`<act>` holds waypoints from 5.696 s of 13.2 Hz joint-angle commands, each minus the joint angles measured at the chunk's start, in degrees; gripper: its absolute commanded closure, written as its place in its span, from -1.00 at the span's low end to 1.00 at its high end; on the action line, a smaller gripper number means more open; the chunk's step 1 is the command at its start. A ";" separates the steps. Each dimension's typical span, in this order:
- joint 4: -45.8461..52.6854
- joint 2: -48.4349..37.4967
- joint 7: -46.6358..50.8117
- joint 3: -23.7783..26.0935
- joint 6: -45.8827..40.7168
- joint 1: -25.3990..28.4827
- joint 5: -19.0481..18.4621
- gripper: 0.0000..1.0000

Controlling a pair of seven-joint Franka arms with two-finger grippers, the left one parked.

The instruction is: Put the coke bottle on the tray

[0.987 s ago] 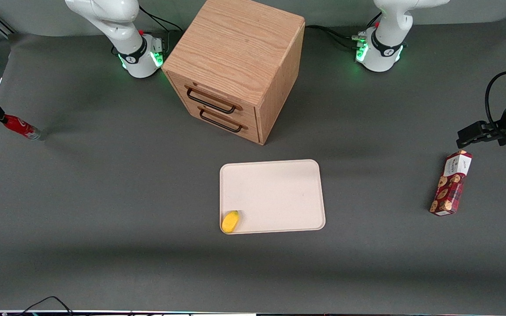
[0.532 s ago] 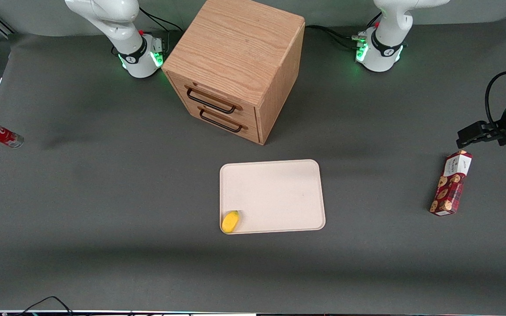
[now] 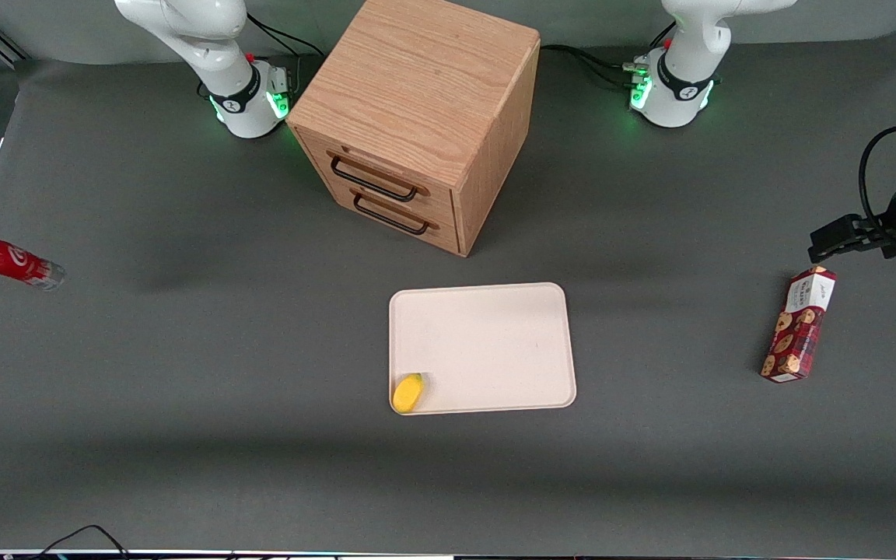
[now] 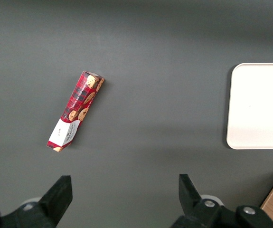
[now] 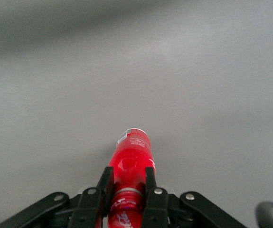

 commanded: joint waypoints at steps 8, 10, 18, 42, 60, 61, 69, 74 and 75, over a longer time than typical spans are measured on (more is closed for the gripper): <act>15.58 5.57 44.77 27.07 -11.90 1.14 -2.01 1.00; 19.61 10.21 54.18 33.31 -11.55 1.66 -3.07 1.00; 32.45 27.09 80.03 35.62 -10.84 20.46 -15.11 1.00; 32.30 45.57 94.12 34.75 8.83 27.51 -22.50 1.00; 30.35 45.31 88.77 34.13 9.28 27.42 -23.73 -0.78; 30.44 44.87 88.24 34.13 8.67 27.42 -23.73 -0.86; 30.71 36.18 80.08 33.87 -2.56 24.44 -23.91 -0.96; 28.44 26.70 56.48 33.87 -12.15 14.26 -22.94 -1.00; 25.72 23.46 48.68 33.69 -12.42 11.54 -22.07 -1.00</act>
